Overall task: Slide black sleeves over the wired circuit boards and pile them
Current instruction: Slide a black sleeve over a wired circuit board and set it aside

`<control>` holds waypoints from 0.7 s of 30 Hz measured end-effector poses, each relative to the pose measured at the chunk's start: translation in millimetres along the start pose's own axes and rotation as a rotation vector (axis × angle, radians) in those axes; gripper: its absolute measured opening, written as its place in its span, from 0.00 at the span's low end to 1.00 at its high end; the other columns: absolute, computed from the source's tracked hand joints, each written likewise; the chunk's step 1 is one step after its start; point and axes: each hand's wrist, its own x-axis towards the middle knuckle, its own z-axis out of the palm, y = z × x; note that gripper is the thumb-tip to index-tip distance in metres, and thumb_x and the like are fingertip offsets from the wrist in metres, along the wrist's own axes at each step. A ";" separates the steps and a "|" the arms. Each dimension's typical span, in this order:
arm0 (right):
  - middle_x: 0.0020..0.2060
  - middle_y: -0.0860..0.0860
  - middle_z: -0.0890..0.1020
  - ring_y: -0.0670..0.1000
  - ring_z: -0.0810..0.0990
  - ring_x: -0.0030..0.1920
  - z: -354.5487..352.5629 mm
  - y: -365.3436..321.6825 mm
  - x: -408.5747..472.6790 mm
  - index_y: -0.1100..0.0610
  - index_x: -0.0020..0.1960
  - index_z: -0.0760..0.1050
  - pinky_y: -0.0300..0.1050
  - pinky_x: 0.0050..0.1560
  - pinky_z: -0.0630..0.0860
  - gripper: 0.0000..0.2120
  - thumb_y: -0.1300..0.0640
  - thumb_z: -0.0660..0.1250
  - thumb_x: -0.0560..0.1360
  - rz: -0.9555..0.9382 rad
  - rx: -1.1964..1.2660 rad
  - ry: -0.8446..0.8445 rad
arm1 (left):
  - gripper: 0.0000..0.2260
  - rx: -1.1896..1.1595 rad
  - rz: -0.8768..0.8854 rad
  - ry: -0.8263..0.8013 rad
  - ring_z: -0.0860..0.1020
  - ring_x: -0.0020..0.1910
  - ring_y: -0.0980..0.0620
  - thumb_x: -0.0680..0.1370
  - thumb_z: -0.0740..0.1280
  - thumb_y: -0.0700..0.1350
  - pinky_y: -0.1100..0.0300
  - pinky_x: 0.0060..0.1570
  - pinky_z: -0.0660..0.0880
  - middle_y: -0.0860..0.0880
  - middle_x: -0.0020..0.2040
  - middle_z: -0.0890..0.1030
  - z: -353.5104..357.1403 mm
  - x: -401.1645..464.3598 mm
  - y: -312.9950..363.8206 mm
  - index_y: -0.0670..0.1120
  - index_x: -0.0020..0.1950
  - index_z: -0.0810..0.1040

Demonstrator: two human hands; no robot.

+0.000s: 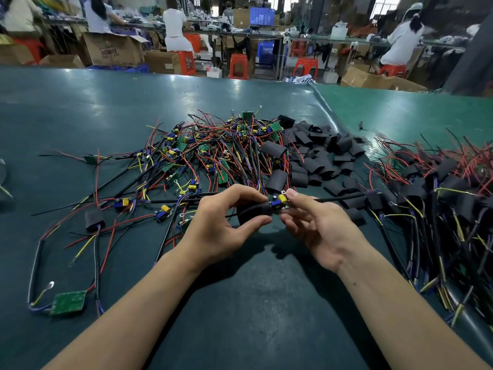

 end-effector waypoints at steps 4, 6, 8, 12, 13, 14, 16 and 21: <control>0.34 0.57 0.84 0.51 0.83 0.31 1.7 1.5 -1.1 0.63 0.47 0.78 0.37 0.28 0.78 0.10 0.60 0.74 0.69 -0.054 -0.052 -0.005 | 0.15 -0.008 0.007 -0.012 0.83 0.51 0.54 0.72 0.77 0.43 0.52 0.54 0.80 0.51 0.51 0.84 0.7 -0.2 -1.7 0.43 0.56 0.80; 0.34 0.54 0.84 0.50 0.83 0.33 3.5 4.5 -1.5 0.61 0.44 0.78 0.39 0.29 0.79 0.07 0.60 0.74 0.71 -0.094 -0.118 0.006 | 0.14 0.018 0.037 0.001 0.83 0.52 0.54 0.73 0.77 0.42 0.51 0.53 0.80 0.51 0.52 0.84 1.0 -0.4 -2.7 0.43 0.56 0.81; 0.32 0.50 0.83 0.48 0.81 0.33 4.9 6.2 -1.6 0.58 0.40 0.78 0.40 0.29 0.78 0.06 0.58 0.74 0.71 -0.114 -0.174 0.022 | 0.13 0.048 0.058 0.021 0.83 0.52 0.53 0.72 0.77 0.42 0.51 0.52 0.80 0.50 0.52 0.84 0.8 -0.5 -3.4 0.43 0.55 0.81; 0.33 0.51 0.81 0.47 0.78 0.30 4.0 7.3 -2.1 0.57 0.39 0.78 0.40 0.28 0.77 0.07 0.58 0.74 0.72 -0.152 -0.267 0.034 | 0.15 0.087 0.110 0.006 0.83 0.52 0.54 0.72 0.78 0.42 0.52 0.52 0.80 0.51 0.52 0.84 0.5 -0.4 -3.4 0.45 0.56 0.81; 0.33 0.51 0.82 0.47 0.78 0.30 4.0 8.0 -2.6 0.57 0.39 0.78 0.39 0.29 0.76 0.07 0.58 0.74 0.73 -0.177 -0.302 0.031 | 0.15 0.094 0.122 -0.002 0.82 0.52 0.54 0.71 0.78 0.42 0.52 0.52 0.80 0.51 0.53 0.84 0.6 -0.6 -3.4 0.45 0.56 0.81; 0.34 0.52 0.82 0.47 0.78 0.30 4.3 8.8 -2.9 0.56 0.38 0.79 0.39 0.29 0.77 0.07 0.58 0.74 0.73 -0.191 -0.315 0.018 | 0.15 0.092 0.127 -0.003 0.82 0.52 0.54 0.71 0.78 0.42 0.52 0.52 0.80 0.51 0.53 0.83 0.7 -0.6 -3.4 0.44 0.56 0.81; 0.35 0.52 0.83 0.47 0.78 0.30 5.2 9.2 -3.5 0.56 0.38 0.79 0.40 0.30 0.77 0.07 0.59 0.74 0.73 -0.171 -0.293 -0.025 | 0.16 0.080 0.122 0.014 0.83 0.52 0.52 0.71 0.78 0.42 0.50 0.51 0.80 0.49 0.53 0.83 0.7 -0.7 -2.6 0.43 0.56 0.80; 0.35 0.51 0.84 0.48 0.81 0.32 3.6 5.1 -3.7 0.56 0.41 0.78 0.41 0.31 0.77 0.05 0.60 0.73 0.73 -0.108 -0.278 -0.104 | 0.16 0.137 0.135 0.035 0.83 0.50 0.55 0.71 0.78 0.41 0.53 0.49 0.80 0.50 0.51 0.84 -1.1 0.3 1.4 0.41 0.57 0.81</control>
